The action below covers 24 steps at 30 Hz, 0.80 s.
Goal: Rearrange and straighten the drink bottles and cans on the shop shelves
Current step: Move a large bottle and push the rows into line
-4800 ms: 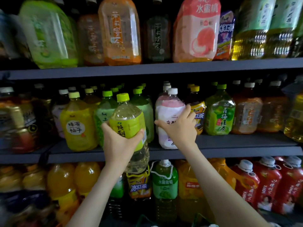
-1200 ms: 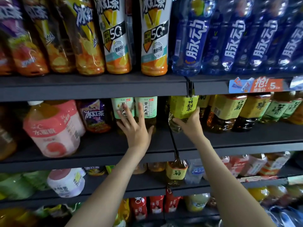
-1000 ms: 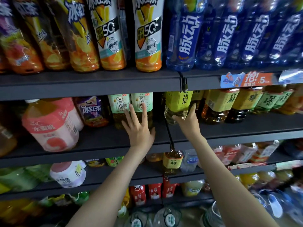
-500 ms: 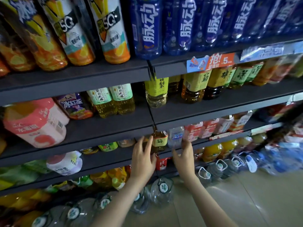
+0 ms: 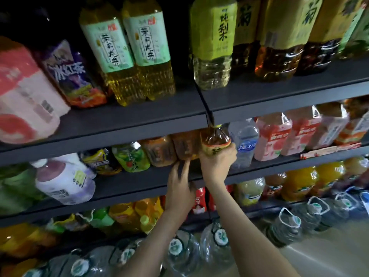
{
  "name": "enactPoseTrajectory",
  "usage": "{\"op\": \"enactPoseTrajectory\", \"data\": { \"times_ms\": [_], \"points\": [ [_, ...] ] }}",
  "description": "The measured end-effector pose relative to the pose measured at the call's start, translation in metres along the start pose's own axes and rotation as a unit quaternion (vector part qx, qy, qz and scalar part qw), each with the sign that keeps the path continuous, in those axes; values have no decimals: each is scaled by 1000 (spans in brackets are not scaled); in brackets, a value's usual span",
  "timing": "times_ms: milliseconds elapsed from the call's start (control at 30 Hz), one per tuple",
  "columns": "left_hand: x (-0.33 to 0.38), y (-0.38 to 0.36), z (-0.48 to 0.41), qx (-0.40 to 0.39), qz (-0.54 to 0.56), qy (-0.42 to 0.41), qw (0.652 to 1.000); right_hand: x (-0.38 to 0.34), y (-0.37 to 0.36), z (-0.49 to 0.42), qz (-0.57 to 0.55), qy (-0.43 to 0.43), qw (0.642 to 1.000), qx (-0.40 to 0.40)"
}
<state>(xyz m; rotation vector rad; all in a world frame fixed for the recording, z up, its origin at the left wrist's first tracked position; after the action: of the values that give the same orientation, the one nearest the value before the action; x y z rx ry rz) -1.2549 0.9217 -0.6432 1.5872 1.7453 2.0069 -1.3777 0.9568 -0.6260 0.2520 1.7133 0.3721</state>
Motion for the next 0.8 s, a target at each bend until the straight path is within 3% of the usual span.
{"op": "enactPoseTrajectory", "data": {
  "times_ms": [133, 267, 400, 567, 800],
  "points": [
    [1, 19, 13, -58, 36, -37, 997, 4, 31, 15, 9, 7, 999, -49],
    [39, 42, 31, -194, 74, -39, 977, 10, 90, 49, 26, -55, 990, -130],
    [100, 74, 55, -290, 131, -41, 947, -40, 168, 71, 13, -94, 987, -130],
    [191, 120, 66, -251, 195, -31, 948, -125, 251, 65, 11, -70, 991, -113],
    [319, 179, 47, -215, 202, -101, 950, -215, 347, 12, 1, -22, 998, -66]
  ]
}}
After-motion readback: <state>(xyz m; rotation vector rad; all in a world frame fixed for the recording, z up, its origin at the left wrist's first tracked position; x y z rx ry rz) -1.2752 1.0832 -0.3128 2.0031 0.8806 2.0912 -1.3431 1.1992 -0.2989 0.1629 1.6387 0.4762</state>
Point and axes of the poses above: each hand's wrist, its own z-axis away from the middle knuckle, its own y-axis out of the back of the hand, x = y × z, the point moved 2 cm from there along -z, towards the middle knuckle, and after that the axes turned 6 degrees about z, right-handed, at the moved point
